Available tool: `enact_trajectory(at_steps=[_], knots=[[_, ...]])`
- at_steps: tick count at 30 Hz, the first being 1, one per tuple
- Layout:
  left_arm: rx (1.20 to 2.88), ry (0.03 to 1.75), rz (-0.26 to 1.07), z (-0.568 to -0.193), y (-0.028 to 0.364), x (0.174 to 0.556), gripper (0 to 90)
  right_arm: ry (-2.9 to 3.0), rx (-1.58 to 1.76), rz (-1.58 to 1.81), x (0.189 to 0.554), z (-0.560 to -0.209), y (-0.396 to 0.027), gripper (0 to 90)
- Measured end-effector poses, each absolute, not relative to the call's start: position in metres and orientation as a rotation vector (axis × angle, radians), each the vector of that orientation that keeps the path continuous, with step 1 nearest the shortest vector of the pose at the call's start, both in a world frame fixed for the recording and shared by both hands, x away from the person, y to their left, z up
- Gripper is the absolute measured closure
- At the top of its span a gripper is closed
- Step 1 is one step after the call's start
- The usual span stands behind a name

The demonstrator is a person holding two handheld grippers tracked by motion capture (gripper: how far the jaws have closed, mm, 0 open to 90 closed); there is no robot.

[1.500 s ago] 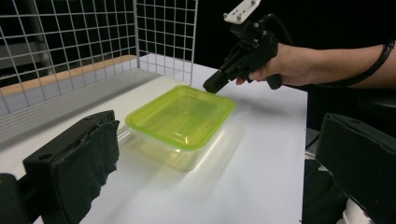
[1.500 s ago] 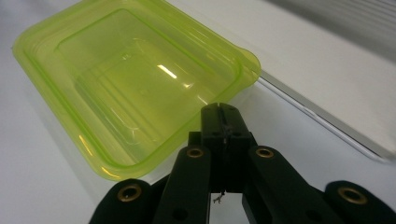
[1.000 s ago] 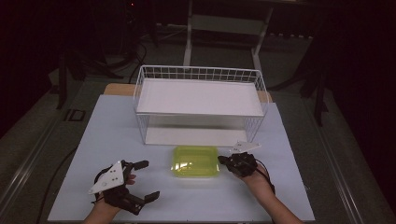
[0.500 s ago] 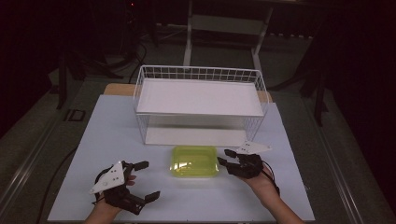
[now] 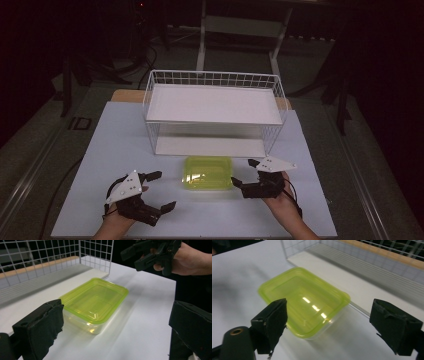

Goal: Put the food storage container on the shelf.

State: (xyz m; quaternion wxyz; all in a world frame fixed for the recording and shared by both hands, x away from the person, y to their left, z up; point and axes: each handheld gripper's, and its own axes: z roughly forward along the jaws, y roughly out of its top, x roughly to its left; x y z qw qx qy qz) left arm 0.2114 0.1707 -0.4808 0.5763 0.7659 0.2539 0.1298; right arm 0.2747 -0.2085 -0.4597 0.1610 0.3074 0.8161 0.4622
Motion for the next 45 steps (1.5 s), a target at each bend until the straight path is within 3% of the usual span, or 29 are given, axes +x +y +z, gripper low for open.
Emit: enact_trajectory(at_steps=[10, 13, 23, 41, 42, 44, 45], knots=[[1.798, 0.694, 0.209, -0.457, 0.161, 0.232, 0.1, 2.306, 0.828, 1.319, 0.272, -0.443, -0.206, 19.2], [1.796, 0.717, 0.168, -0.451, 0.155, 0.242, 0.1, 2.311, 0.874, 1.358, 0.274, -0.442, -0.203, 12.9], [1.823, 0.763, 0.163, -0.452, 0.141, 0.269, 0.2, 2.35, 0.946, 1.363, 0.284, -0.45, -0.195, 11.3], [1.911, 1.04, 0.076, -0.496, 0.131, 0.306, 0.2, 2.387, 1.154, 1.294, 0.303, -0.48, -0.186, 27.0], [1.914, 1.06, 0.08, -0.499, 0.132, 0.305, 1.2, 2.383, 1.174, 1.281, 0.303, -0.483, -0.185, 28.2], [1.898, 1.105, 0.067, -0.505, 0.135, 0.305, 15.8, 2.395, 1.204, 1.254, 0.304, -0.487, -0.184, 28.7], [1.896, 1.118, 0.068, -0.507, 0.135, 0.305, 16.0, 2.402, 1.216, 1.249, 0.304, -0.489, -0.184, 31.1]])
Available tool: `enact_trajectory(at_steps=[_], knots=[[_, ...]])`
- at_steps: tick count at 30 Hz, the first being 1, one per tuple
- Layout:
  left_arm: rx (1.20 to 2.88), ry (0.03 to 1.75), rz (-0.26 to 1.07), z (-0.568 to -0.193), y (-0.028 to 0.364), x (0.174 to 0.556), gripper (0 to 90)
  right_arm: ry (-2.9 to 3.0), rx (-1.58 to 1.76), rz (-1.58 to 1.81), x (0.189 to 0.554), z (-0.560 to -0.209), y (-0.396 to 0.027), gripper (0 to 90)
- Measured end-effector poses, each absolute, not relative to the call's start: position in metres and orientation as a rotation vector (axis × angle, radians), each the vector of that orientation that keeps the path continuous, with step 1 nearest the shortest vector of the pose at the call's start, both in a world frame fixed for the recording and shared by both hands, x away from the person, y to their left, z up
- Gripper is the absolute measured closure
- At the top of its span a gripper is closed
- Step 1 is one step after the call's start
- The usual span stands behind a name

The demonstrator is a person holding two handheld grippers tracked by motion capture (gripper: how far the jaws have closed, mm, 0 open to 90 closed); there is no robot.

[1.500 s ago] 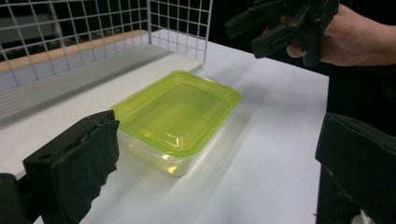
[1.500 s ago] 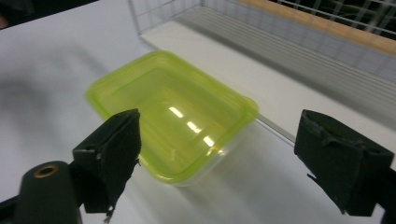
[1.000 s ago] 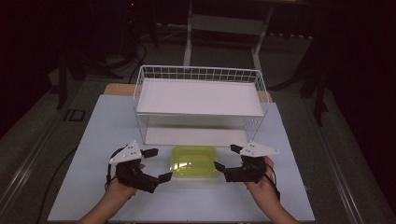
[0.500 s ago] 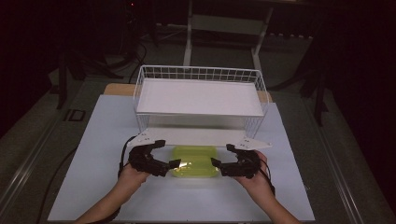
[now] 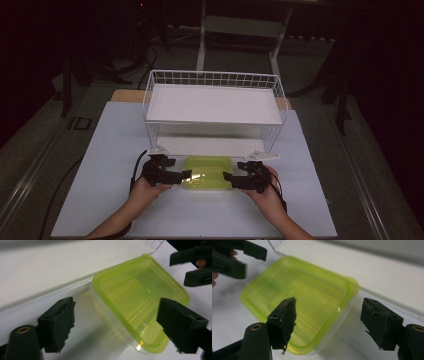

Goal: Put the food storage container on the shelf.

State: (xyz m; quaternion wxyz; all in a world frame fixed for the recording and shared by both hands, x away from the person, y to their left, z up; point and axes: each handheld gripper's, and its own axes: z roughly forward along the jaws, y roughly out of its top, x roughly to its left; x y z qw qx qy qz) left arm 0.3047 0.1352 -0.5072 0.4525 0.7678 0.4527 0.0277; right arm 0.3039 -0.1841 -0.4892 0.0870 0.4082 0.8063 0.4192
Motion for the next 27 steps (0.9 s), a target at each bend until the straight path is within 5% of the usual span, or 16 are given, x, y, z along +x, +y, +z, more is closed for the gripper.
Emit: enact_trajectory(at_steps=[12, 19, 27], knots=[[1.884, 1.152, -0.029, -0.515, 0.135, 0.307, 58.5, 2.468, 1.327, 1.171, 0.305, -0.502, -0.185, 46.7], [1.919, 1.14, -0.015, -0.512, 0.128, 0.301, 63.9, 2.468, 1.341, 1.176, 0.3, -0.498, -0.186, 62.8], [1.91, 1.133, -0.021, -0.509, 0.128, 0.29, 69.5, 2.488, 1.315, 1.167, 0.293, -0.495, -0.186, 66.6]])
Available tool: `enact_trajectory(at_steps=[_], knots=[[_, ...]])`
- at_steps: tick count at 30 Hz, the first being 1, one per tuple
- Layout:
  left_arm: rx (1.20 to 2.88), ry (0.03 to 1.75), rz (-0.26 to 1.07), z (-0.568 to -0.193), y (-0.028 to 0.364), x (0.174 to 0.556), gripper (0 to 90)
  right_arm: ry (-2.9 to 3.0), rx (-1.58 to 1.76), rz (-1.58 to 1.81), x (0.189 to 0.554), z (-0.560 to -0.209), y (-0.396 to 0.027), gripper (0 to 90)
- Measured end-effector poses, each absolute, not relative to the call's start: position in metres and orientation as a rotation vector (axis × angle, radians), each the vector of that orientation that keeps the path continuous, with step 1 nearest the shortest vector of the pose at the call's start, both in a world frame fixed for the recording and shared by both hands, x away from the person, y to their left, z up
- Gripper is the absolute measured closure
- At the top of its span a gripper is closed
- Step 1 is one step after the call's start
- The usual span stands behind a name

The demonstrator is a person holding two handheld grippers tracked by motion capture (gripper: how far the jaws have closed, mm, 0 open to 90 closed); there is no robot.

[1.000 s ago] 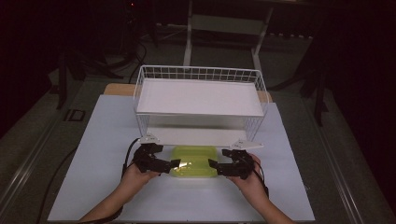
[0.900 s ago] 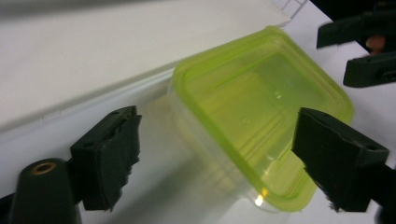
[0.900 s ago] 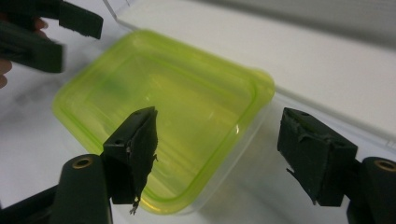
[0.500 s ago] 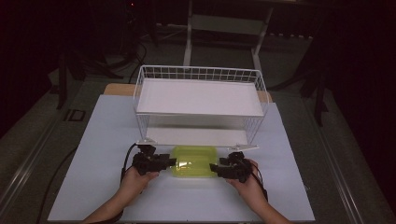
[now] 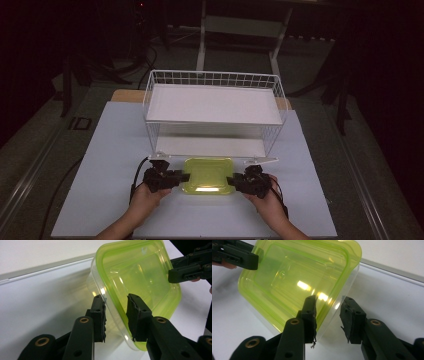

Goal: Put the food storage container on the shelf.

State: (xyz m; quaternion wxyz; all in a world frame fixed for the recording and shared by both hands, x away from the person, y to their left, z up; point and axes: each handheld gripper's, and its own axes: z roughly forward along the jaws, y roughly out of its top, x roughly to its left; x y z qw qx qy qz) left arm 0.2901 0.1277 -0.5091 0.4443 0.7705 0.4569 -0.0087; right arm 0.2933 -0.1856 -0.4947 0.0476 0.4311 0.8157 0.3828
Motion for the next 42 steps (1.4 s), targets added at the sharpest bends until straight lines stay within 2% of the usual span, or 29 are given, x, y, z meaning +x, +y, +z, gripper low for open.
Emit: enact_trajectory(at_steps=[12, 19, 32, 42], knots=[[1.945, 1.118, -0.003, -0.504, 0.125, 0.279, 74.2, 2.542, 1.332, 1.184, 0.288, -0.493, -0.187, 72.0], [1.955, 1.134, 0.008, -0.503, 0.126, 0.274, 80.0, 2.55, 1.353, 1.201, 0.284, -0.492, -0.188, 78.4], [1.881, 1.107, 0.053, -0.476, 0.124, 0.288, 80.5, 2.439, 1.324, 1.272, 0.292, -0.466, -0.192, 78.9], [1.847, 1.105, 0.065, -0.463, 0.126, 0.311, 80.6, 2.402, 1.348, 1.305, 0.314, -0.45, -0.192, 78.8]])
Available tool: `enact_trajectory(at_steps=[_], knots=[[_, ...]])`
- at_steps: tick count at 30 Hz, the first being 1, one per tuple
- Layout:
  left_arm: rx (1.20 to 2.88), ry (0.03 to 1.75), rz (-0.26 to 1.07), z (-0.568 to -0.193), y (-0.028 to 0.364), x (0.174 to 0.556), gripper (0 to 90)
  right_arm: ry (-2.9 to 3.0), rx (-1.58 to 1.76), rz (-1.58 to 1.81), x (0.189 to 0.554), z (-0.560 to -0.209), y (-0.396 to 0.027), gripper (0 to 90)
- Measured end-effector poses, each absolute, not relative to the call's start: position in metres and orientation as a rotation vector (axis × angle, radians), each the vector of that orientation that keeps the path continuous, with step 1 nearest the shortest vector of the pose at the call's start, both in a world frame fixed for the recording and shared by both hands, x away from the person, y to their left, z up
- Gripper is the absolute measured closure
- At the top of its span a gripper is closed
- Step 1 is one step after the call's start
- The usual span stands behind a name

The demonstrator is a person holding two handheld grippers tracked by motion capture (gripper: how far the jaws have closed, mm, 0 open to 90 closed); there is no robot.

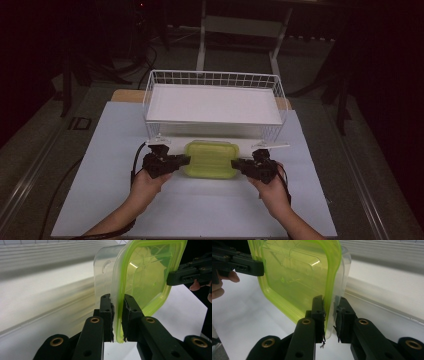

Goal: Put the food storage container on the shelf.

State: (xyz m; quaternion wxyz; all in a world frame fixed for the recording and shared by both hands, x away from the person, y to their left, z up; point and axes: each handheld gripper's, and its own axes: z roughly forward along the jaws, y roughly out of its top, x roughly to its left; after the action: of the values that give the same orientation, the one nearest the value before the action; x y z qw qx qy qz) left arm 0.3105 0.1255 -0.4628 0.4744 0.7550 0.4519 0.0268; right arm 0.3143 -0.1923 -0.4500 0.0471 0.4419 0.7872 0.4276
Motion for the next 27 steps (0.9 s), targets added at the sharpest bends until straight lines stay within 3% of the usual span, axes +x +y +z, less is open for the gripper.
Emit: enact_trajectory(at_steps=[27], knots=[[1.811, 1.198, 0.069, -0.502, 0.126, 0.357, 80.4, 2.346, 1.419, 1.191, 0.358, -0.482, -0.177, 78.1]])
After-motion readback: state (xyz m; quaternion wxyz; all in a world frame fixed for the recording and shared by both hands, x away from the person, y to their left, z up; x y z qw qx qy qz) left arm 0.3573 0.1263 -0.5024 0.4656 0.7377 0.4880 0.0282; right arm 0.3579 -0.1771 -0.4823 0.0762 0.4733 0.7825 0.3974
